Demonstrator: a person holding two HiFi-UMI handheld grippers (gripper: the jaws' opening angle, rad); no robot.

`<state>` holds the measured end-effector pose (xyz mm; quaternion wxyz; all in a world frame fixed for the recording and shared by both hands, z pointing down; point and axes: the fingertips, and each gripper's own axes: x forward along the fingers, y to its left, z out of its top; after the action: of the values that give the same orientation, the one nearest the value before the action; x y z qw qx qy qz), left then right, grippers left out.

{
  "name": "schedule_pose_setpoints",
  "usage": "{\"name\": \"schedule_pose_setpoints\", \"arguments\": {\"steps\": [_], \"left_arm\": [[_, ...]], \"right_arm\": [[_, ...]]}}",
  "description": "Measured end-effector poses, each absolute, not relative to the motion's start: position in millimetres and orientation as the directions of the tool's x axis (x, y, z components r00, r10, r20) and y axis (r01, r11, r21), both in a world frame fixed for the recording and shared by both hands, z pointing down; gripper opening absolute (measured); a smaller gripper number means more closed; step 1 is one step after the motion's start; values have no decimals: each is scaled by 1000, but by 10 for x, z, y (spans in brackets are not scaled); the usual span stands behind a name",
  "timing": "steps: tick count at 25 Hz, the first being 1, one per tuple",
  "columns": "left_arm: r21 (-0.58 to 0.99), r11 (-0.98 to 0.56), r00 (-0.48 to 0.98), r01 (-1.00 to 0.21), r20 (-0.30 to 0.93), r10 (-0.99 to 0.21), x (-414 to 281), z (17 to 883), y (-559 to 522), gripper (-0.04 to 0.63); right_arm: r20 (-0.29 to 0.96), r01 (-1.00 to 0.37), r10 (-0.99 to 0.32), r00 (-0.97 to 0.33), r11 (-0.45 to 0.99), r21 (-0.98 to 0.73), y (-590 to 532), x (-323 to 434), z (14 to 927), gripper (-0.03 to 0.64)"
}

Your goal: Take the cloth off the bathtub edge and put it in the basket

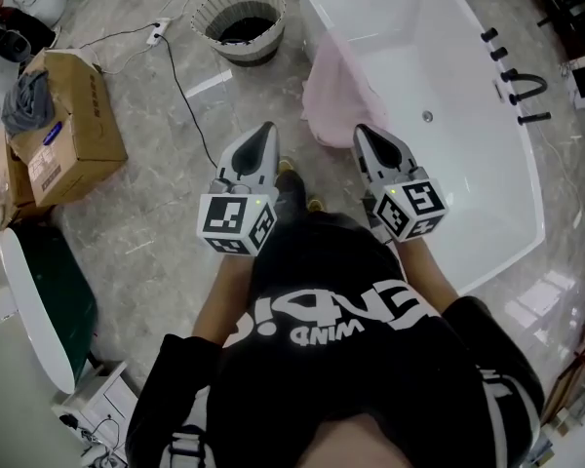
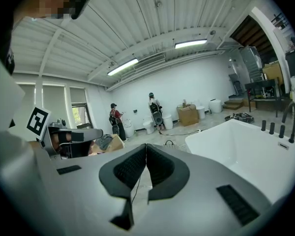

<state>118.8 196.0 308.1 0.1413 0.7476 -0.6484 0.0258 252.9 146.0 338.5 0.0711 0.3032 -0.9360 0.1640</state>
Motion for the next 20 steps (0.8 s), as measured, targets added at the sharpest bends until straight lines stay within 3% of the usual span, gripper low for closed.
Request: {"name": "schedule_pose_setpoints", "arguments": {"steps": [20], "left_arm": [[155,-391,417,-907,200,-887,577,2928,77,14]], "right_arm": [[209,-741,-713,-670,625,-245,-29,1725,3221,14]]}}
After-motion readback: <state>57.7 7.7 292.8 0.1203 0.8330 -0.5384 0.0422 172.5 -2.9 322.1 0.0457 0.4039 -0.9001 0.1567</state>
